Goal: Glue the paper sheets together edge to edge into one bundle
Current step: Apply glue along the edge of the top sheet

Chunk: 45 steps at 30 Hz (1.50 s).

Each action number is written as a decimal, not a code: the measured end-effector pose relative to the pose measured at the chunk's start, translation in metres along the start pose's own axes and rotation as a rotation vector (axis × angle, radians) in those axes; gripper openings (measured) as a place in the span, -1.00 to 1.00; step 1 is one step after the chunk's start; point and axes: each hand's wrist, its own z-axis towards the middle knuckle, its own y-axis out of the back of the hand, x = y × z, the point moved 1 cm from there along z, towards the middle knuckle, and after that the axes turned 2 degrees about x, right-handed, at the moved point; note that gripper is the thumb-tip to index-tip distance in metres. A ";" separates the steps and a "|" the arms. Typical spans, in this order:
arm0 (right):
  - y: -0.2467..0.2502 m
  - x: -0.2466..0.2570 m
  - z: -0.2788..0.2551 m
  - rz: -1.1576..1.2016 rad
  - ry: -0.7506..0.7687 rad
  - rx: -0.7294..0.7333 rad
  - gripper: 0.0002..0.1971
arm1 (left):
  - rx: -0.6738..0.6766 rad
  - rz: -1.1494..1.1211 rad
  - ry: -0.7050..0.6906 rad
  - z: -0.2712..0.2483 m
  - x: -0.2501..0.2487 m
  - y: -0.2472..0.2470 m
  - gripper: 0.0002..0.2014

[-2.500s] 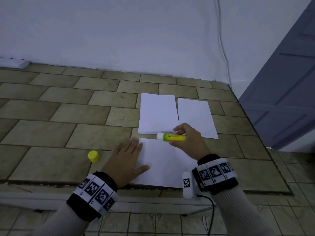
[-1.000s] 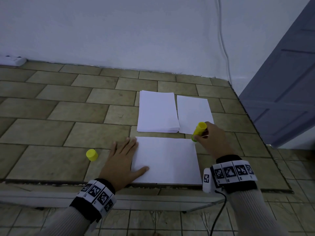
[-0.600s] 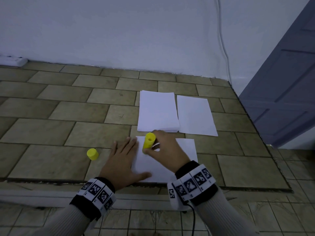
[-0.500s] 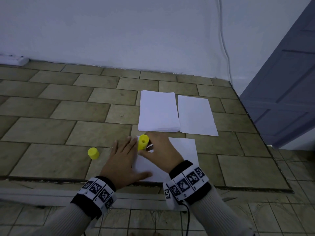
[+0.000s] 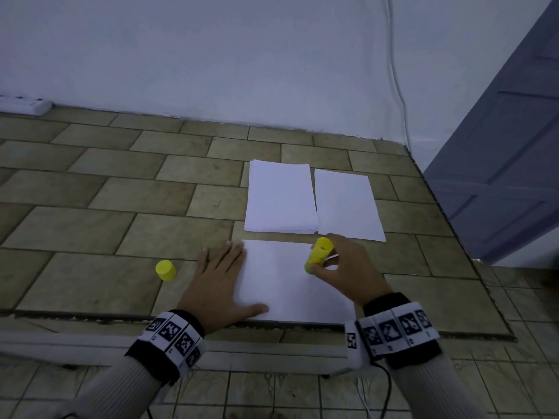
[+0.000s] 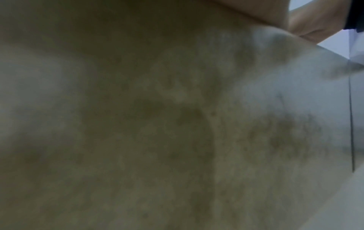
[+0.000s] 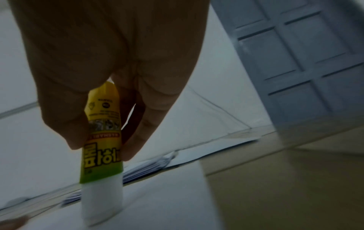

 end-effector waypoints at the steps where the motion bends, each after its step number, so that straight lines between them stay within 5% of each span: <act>1: 0.008 -0.006 -0.004 -0.012 -0.013 -0.014 -0.87 | 0.003 0.000 0.000 0.000 0.000 0.001 0.35; 12: 0.029 -0.023 -0.021 -0.157 -0.009 -0.115 -0.88 | 0.008 0.018 -0.024 -0.002 -0.002 0.001 0.42; 20: -0.039 0.041 -0.008 0.066 0.146 0.161 -0.87 | -0.052 -0.009 -0.058 -0.002 -0.001 -0.002 0.41; 25: -0.070 0.062 -0.001 0.018 0.170 0.275 -0.76 | -0.104 -0.023 -0.096 0.001 0.001 -0.011 0.03; 29: -0.079 0.066 0.000 -0.017 0.191 0.299 -0.70 | -0.134 0.014 -0.142 0.003 0.008 -0.016 -0.03; 38: -0.040 0.039 -0.013 0.006 0.171 0.276 -0.76 | -0.056 0.030 -0.056 -0.001 0.000 -0.004 0.39; 45: 0.008 0.012 -0.039 0.052 0.132 0.170 -0.81 | 0.007 0.063 -0.008 -0.001 -0.001 -0.002 0.40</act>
